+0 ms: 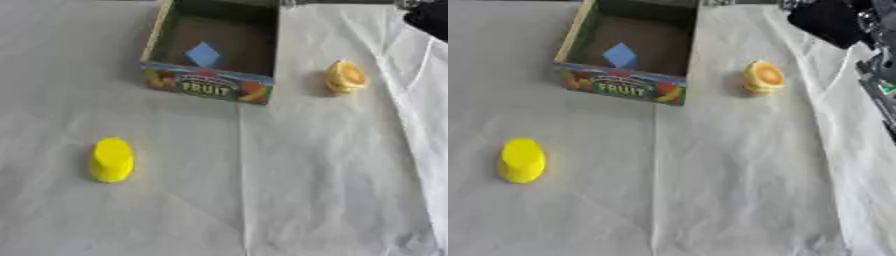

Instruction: Pick up objects on the table and place them in the box.

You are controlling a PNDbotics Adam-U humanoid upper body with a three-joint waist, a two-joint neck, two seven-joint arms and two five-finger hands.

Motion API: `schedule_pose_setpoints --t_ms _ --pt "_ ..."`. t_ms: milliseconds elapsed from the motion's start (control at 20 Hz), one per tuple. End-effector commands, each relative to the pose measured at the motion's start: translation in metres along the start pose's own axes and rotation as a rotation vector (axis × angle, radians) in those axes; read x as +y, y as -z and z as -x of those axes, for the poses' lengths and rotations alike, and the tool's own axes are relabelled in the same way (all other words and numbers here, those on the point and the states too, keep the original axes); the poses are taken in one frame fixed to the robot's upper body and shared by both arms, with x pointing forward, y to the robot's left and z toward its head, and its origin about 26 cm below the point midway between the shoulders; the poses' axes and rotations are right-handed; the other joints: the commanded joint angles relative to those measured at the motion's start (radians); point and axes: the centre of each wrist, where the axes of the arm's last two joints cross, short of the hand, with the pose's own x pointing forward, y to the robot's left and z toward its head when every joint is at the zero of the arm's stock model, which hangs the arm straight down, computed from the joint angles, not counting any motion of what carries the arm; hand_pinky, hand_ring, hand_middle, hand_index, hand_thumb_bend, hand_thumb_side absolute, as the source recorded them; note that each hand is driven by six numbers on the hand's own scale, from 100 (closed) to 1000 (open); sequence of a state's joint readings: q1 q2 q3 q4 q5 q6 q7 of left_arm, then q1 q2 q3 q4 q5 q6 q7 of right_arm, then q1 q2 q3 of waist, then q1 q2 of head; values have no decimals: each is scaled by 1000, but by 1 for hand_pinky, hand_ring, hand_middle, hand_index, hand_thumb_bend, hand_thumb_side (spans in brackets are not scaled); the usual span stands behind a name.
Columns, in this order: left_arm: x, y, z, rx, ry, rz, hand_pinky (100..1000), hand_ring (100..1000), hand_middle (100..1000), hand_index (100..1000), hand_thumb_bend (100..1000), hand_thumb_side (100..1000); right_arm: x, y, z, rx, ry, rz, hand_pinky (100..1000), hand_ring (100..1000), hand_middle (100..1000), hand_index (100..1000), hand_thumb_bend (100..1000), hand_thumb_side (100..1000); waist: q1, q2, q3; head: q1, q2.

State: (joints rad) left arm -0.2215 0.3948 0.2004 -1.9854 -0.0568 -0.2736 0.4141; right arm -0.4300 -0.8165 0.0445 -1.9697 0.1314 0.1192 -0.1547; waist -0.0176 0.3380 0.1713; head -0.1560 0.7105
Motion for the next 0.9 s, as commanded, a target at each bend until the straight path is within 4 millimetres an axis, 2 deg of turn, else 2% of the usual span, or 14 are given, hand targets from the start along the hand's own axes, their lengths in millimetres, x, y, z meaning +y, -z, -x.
schedule_pose_setpoints --t_ms 50,250,350,450,500,600,700,900 --pt "1 5 -5 -24 -1 10 774 782 750 824 163 521 -7 2 3 18 -121 -101 842 807 756 851 100 543 2 -20 1 -3 -9" --pt "1 5 -5 -25 -2 11 774 782 749 824 162 522 -2 -3 12 61 -285 -287 861 837 794 874 100 468 0 -18 4 -7 -10" --pt "1 5 -5 -24 -2 12 774 782 749 824 161 525 -1 -7 17 73 -349 -355 869 849 804 883 100 385 -3 -17 5 -7 -12" --pt "1 5 -5 -22 -3 13 774 782 749 824 159 527 0 -11 21 89 -409 -411 879 862 800 878 101 263 -4 -16 5 -6 -12" --pt "1 5 -5 -22 -3 13 774 782 750 824 159 527 0 -12 23 99 -431 -430 884 869 803 879 153 185 -5 -15 5 -6 -12" --pt "1 5 -5 -21 -4 13 774 782 750 824 159 527 1 -14 26 118 -453 -460 888 872 801 875 229 100 -5 -15 6 -6 -11" --pt "1 5 -5 -21 -4 14 774 782 750 824 159 527 2 -15 28 144 -451 -482 888 873 798 872 279 100 -4 -15 6 -6 -11" --pt "0 5 -5 -20 -6 15 774 783 750 824 159 528 3 -15 29 180 -426 -488 892 878 806 869 319 100 -4 -15 6 -7 -12"
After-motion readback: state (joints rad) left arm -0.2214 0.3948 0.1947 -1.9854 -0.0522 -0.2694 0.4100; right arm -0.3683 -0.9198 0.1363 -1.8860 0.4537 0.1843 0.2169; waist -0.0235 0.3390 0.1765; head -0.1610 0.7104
